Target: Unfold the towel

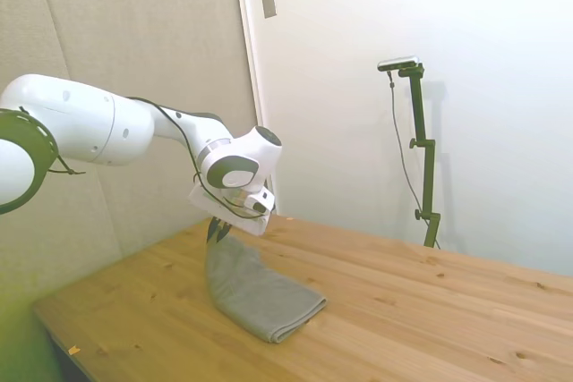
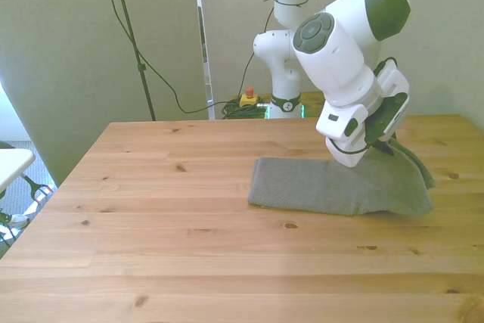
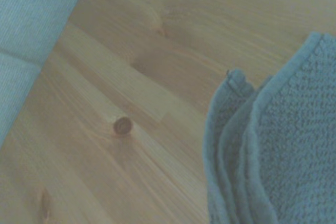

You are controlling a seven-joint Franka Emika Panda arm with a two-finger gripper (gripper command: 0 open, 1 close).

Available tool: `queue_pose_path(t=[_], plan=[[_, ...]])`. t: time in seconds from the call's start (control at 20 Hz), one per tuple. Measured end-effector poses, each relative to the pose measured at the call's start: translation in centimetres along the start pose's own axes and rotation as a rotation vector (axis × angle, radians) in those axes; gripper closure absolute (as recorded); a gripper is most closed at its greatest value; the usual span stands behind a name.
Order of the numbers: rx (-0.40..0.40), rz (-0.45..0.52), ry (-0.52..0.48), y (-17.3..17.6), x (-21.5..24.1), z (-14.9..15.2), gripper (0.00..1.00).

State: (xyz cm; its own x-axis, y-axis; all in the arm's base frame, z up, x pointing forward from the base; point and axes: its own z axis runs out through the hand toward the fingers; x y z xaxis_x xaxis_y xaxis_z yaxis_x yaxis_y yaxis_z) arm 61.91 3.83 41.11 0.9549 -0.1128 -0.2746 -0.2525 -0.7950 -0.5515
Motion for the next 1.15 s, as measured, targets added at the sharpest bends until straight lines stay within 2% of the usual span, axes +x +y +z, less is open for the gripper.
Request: queue_pose_path(t=[0.2,0.4,0.5,0.65,0.8,0.9,1.15], plan=[[0.014,-0.037,-0.080,0.3,-0.4,-1.0,0.00],[0.019,-0.048,-0.091,0.7,-0.5,-1.5,0.00],[0.001,-0.015,-0.078,1.3,-0.6,-2.3,0.00],[-0.093,0.093,-0.021,2.3,-0.6,-3.0,0.00],[-0.189,0.183,0.041,3.3,-1.4,-1.6,0.00],[-0.242,0.237,0.094,3.5,-3.4,-1.3,0.00],[-0.361,0.343,0.261,3.6,-11.1,-2.8,0.00]])
